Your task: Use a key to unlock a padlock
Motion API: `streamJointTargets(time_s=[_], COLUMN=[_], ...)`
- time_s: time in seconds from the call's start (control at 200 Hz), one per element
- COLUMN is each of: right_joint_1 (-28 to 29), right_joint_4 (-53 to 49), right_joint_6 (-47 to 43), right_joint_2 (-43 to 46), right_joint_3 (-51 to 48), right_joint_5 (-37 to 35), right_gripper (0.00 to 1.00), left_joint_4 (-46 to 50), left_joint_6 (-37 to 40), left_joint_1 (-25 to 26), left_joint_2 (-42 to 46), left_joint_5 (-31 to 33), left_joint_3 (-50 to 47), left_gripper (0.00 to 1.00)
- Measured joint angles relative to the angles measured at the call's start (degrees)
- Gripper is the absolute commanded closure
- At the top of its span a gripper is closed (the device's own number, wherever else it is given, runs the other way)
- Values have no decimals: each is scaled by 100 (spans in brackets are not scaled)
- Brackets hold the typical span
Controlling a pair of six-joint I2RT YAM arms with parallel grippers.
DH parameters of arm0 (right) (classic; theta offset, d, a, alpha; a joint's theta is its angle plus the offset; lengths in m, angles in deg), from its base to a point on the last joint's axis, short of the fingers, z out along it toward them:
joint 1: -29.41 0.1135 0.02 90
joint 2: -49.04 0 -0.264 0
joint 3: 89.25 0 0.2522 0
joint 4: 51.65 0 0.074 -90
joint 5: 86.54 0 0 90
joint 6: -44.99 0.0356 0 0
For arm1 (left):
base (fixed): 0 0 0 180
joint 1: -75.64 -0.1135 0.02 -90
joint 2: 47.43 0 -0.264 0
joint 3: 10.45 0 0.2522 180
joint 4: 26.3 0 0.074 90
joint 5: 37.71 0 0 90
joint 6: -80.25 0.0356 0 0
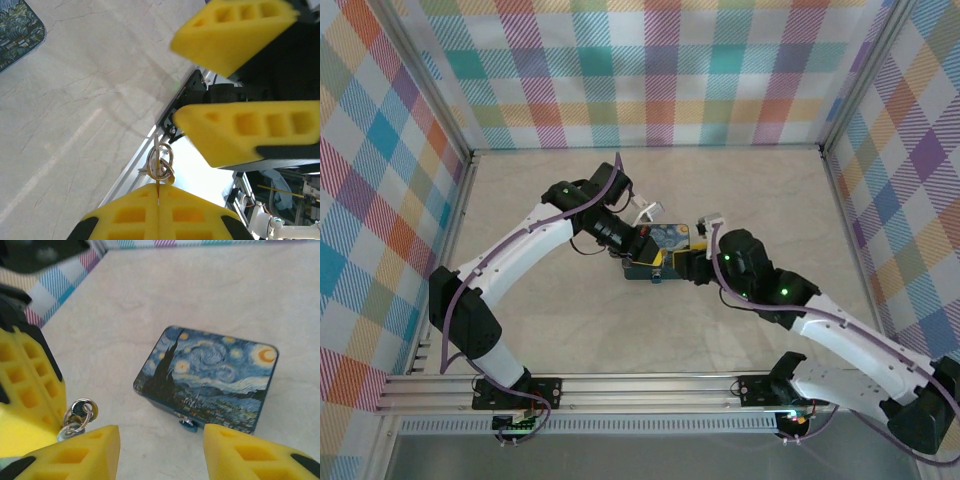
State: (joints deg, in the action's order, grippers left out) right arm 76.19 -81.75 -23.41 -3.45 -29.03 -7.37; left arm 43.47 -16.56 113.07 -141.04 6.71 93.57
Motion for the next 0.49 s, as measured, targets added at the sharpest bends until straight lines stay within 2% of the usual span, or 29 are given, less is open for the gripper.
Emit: streamJointTargets(time_s=[0.135, 0.26, 0.31, 0.495], right_joint_1=[-2, -140, -269, -1040], right_joint_4=[-26, -35, -35, 240], right_joint_6=[39, 140, 219, 824], right_joint_2=[249, 221, 181, -219], right_joint_3=[-39, -46, -48, -48], right_joint_5=[-129, 264, 575, 2446], right_gripper=[50, 52, 52, 58], left_joint_4=[0, 17, 59, 498], left_joint_6=[0, 28, 50, 391], left_joint_1=[0, 0, 2, 7], left_joint_2=[0, 0, 0, -74], left_joint_5=[-4, -22, -22, 197], left_joint_3=[0, 0, 0, 195], left_gripper=[100, 100, 100, 100])
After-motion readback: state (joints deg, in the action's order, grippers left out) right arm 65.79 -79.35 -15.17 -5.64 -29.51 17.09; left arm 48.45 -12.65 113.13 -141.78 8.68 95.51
